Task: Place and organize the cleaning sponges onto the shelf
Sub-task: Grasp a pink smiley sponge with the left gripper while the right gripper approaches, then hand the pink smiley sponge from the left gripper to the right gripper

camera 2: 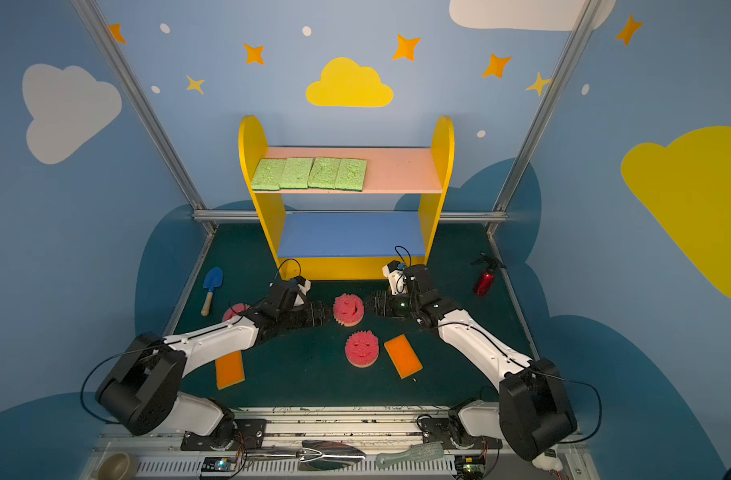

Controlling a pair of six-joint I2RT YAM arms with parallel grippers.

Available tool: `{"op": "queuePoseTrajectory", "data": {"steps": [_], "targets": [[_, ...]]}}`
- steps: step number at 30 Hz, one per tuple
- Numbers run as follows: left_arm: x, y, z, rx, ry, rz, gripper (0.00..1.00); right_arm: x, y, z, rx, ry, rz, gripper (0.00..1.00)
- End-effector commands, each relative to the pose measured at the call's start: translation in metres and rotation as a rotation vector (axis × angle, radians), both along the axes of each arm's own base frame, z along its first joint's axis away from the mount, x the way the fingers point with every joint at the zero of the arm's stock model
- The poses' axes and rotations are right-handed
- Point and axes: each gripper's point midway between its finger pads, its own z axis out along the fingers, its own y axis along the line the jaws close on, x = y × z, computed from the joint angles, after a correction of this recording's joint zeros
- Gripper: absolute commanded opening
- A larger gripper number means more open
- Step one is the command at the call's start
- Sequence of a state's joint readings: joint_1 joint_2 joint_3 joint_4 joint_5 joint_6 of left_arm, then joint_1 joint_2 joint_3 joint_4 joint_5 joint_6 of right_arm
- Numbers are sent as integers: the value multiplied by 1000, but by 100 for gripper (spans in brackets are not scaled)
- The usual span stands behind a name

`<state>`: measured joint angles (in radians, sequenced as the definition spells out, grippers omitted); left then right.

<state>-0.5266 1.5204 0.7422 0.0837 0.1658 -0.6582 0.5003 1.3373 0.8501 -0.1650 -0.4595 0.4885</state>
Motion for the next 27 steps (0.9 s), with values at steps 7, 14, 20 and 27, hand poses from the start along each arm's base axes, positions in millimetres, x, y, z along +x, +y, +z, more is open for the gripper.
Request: {"op": "queuePoseTrajectory", "data": {"steps": [7,14,20,27], "targets": [[29,-38,-18,-2,18,-48,67,3,-12,-20,-92,121,-39,54],[35,-39,-36,57,43,-37,40,5,-22,-25,-95,120,-63,54],[35,-39,-49,78,63,-39,19,6,-22,-26,-90,121,-66,53],[36,-41,-40,64,43,-43,3,6,-24,-28,-104,127,-65,55]]}}
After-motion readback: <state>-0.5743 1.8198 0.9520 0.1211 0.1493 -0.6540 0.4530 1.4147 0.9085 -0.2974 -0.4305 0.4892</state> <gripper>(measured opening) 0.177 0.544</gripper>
